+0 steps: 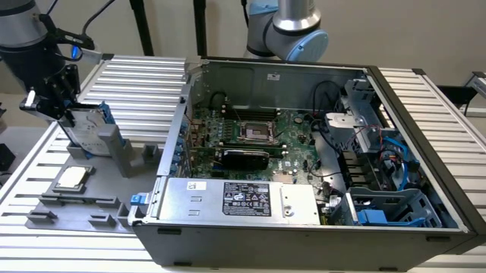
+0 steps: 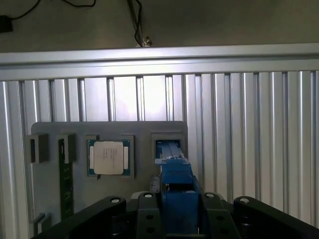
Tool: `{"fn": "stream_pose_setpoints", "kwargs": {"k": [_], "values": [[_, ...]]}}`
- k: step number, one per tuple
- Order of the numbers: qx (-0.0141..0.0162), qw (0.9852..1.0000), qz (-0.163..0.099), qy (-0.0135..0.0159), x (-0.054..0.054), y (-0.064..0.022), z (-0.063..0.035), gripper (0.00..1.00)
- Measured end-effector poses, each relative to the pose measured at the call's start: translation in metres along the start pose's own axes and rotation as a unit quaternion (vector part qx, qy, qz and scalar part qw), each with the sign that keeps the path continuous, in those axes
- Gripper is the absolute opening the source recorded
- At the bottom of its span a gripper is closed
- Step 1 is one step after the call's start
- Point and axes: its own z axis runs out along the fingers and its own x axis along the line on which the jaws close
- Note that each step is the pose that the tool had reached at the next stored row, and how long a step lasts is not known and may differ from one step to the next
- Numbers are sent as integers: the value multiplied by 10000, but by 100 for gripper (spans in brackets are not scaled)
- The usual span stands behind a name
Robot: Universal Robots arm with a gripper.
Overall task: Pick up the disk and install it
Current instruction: 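Pick up the disk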
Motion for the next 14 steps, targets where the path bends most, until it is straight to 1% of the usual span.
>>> {"fn": "stream_pose_setpoints", "kwargs": {"k": [10,12,14], "values": [[1,10000,0,0,0,0,-1,33],[3,10000,0,-1,0,1,-23,33],[1,10000,0,-1,-2,2,-78,33]]}}
